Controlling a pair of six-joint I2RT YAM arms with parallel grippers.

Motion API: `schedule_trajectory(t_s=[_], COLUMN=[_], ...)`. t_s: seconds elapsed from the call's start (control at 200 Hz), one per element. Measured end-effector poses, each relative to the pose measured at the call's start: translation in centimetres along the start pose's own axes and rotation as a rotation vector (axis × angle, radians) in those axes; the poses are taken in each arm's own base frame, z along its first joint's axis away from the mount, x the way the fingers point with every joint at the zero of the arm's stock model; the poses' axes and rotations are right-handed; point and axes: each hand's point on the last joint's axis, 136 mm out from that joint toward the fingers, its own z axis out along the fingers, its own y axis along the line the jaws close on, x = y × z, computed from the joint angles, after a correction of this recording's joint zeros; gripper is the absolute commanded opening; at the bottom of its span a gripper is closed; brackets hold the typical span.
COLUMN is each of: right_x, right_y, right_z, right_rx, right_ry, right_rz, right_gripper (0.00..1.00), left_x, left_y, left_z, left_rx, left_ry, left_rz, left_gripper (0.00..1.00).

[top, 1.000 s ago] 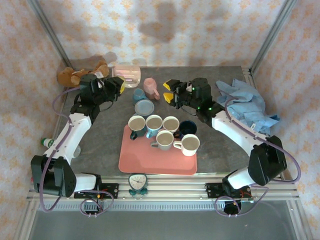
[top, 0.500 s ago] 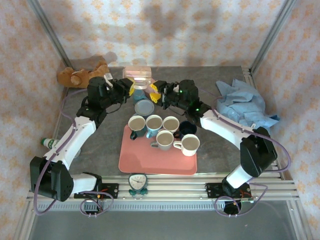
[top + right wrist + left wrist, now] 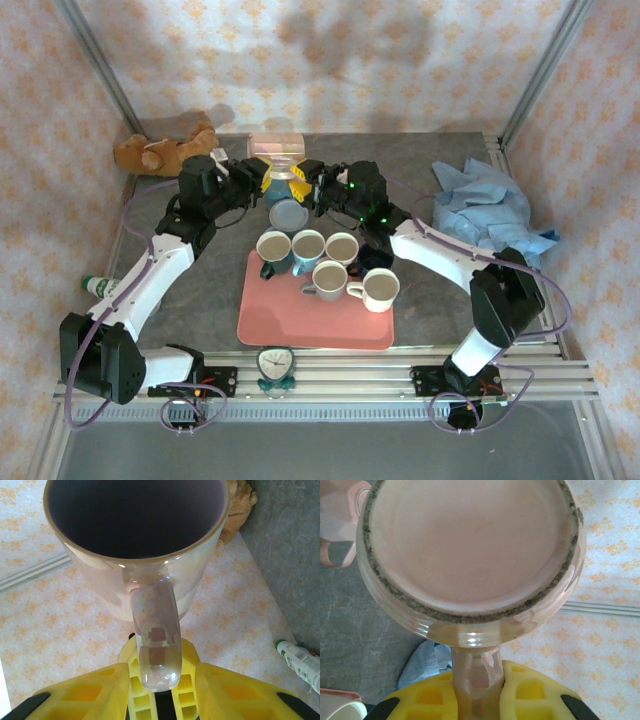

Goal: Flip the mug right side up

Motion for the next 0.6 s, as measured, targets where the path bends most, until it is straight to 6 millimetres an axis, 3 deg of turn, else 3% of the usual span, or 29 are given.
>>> schedule_trajectory(t_s=[0.225,0.6], right_x=[-0.7,-1.5], right_y=[0.2,0.6], right_z=[1.0,2.1], right_rx=[-0.021,-0.046], right_ry=[-0.036,-0.082], right_rz=[-0.002,-0.002], right_gripper=[0.38,0.24], left_x=[0.2,0.2], left_y=[0.0,-0.1], left_z=[-0.1,-0.2], left_rx=[0.002,0.009], left_ry=[-0.004,-0.011], left_rz=[-0.006,-0.020], left_gripper=[0.00,0.00])
